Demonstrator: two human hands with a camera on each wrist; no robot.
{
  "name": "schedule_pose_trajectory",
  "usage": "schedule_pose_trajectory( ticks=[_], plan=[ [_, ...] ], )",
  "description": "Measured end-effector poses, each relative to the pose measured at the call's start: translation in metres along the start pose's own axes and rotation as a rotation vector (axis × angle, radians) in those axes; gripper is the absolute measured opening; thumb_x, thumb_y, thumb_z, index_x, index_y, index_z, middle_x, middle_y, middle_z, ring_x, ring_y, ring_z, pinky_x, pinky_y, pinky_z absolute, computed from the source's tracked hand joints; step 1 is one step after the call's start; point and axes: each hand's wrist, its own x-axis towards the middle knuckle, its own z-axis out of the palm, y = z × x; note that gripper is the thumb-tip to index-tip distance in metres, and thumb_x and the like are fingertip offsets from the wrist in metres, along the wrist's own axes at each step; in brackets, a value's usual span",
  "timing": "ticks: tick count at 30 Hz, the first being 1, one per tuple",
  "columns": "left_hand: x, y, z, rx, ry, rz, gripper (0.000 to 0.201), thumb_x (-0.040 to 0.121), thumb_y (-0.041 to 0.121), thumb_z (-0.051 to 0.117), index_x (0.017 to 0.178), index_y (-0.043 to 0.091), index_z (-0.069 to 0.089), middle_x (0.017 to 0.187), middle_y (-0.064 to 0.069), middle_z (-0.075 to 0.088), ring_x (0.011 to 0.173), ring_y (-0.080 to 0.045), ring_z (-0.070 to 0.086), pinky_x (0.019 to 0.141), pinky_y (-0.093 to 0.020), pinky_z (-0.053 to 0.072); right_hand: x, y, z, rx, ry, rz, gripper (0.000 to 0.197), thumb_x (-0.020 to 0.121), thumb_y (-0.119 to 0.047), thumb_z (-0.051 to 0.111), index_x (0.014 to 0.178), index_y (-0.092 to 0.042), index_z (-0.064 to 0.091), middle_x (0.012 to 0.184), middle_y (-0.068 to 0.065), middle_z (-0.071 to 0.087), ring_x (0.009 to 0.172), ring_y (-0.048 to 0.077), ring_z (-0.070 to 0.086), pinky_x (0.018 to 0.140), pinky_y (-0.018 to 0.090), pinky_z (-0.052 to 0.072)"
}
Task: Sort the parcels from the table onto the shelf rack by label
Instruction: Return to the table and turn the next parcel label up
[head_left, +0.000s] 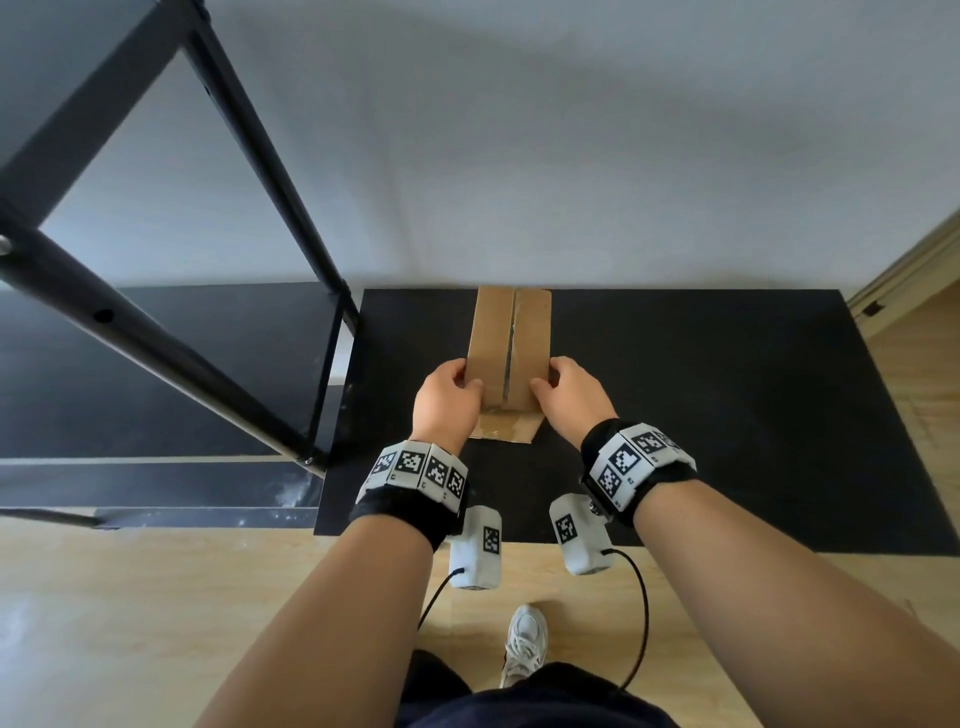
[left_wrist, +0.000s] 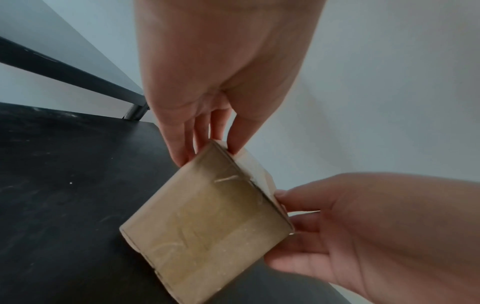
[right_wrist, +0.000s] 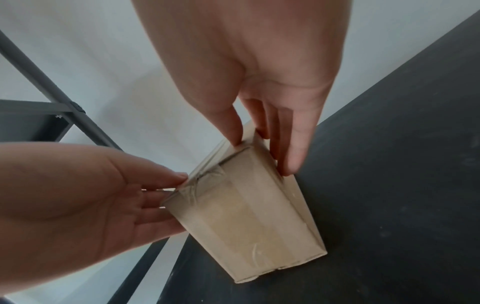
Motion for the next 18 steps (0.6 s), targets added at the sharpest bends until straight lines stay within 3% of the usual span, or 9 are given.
schedule_pose_trajectory(
  ticks=[4, 8, 11, 14, 18],
  plan=[
    [-0.001, 0.005, -0.008, 0.014, 0.121, 0.033, 0.039, 0.102, 0.018, 0.048, 0.139, 0.013, 0.056, 0.132, -0.003, 0.063, 0.115, -0.016, 0.060, 0.084, -0.022, 0.043, 0.004, -0.004, 0.005, 0.021, -0.046, -0.005, 0.040, 0.100, -0.023, 0.047, 0.137, -0.008, 0.047, 0.130, 0.011, 0.061, 0.116, 0.028, 0.059, 0.089, 0.032, 0.044],
    [0.000, 0.004, -0.008, 0.055, 0.063, 0.106, 0.037, 0.102, 0.016, 0.046, 0.136, 0.014, 0.060, 0.133, -0.006, 0.060, 0.120, -0.020, 0.059, 0.085, -0.022, 0.042, 0.005, 0.000, 0.007, 0.000, -0.081, 0.042, 0.057, 0.100, -0.016, 0.044, 0.154, -0.017, 0.026, 0.137, 0.013, 0.056, 0.121, 0.030, 0.056, 0.094, 0.035, 0.044],
    [0.001, 0.005, -0.004, 0.071, 0.018, 0.144, 0.035, 0.101, 0.013, 0.048, 0.132, 0.016, 0.063, 0.131, -0.006, 0.059, 0.118, -0.022, 0.059, 0.089, -0.025, 0.046, 0.005, 0.007, 0.004, 0.000, -0.038, 0.053, 0.053, 0.098, -0.013, 0.043, 0.150, -0.020, 0.035, 0.135, 0.013, 0.057, 0.118, 0.031, 0.058, 0.095, 0.038, 0.049],
    [0.004, 0.003, 0.000, 0.089, 0.009, 0.140, 0.035, 0.099, 0.013, 0.053, 0.133, 0.016, 0.062, 0.131, -0.006, 0.058, 0.114, -0.020, 0.059, 0.083, -0.024, 0.046, 0.006, 0.012, 0.000, 0.015, 0.038, 0.037, 0.043, 0.098, -0.017, 0.044, 0.141, -0.016, 0.047, 0.133, 0.015, 0.056, 0.114, 0.031, 0.059, 0.090, 0.037, 0.049],
    [0.006, -0.006, 0.006, 0.159, -0.059, 0.095, 0.050, 0.092, 0.014, 0.063, 0.141, 0.016, 0.053, 0.140, -0.007, 0.051, 0.123, -0.025, 0.056, 0.096, -0.032, 0.051, 0.004, 0.015, -0.006, 0.077, 0.090, 0.047, 0.040, 0.102, -0.030, 0.038, 0.134, -0.010, 0.053, 0.127, 0.015, 0.060, 0.113, 0.031, 0.058, 0.093, 0.038, 0.045]
  ],
)
